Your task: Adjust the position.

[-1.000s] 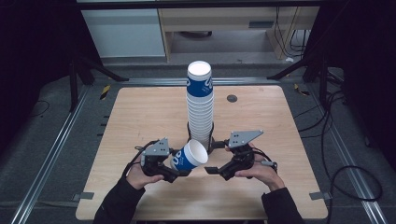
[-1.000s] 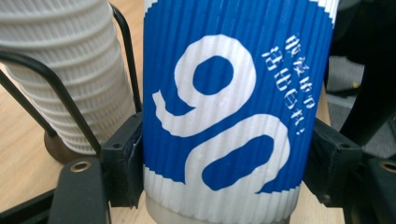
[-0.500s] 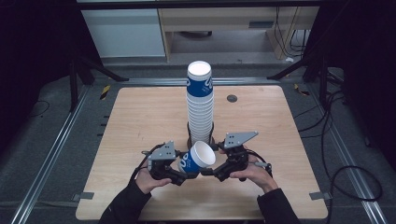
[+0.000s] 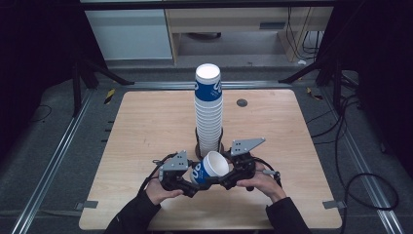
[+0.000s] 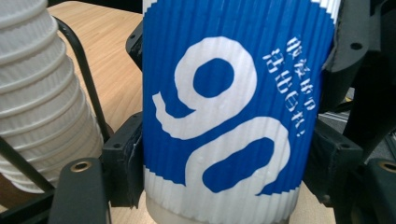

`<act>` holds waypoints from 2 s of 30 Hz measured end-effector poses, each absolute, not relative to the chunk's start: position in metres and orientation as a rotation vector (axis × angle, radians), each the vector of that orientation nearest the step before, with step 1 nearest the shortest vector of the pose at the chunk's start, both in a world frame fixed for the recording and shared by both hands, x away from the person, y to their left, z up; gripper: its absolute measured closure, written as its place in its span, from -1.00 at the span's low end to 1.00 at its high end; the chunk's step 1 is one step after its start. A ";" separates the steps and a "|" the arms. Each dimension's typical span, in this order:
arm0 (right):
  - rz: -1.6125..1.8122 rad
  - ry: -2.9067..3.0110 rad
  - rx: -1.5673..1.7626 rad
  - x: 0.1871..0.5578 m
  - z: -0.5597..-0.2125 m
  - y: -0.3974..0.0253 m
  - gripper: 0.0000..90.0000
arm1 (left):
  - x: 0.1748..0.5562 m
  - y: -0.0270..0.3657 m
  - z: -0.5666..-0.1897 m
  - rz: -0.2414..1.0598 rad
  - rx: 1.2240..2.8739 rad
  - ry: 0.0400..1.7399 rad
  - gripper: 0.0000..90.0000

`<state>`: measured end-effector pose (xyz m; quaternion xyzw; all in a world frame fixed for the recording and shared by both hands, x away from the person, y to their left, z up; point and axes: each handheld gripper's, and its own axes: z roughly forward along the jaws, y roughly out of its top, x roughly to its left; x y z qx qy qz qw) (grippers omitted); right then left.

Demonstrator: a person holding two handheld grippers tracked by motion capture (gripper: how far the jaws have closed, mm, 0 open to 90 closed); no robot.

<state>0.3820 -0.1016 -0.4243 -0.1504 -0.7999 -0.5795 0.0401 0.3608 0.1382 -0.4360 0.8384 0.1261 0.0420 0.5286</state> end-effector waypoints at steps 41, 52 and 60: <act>-1.892 -2.610 -0.663 0.377 -0.404 -0.137 -0.56 | 0.373 0.170 -0.432 0.176 2.027 0.472 -0.65; -1.860 -2.685 -0.955 0.383 -0.398 -0.163 -0.56 | 0.381 0.189 -0.436 0.221 2.021 0.605 -0.66; -1.855 -2.704 -1.279 0.392 -0.400 -0.184 -0.56 | 0.387 0.205 -0.436 0.251 1.990 0.700 -0.66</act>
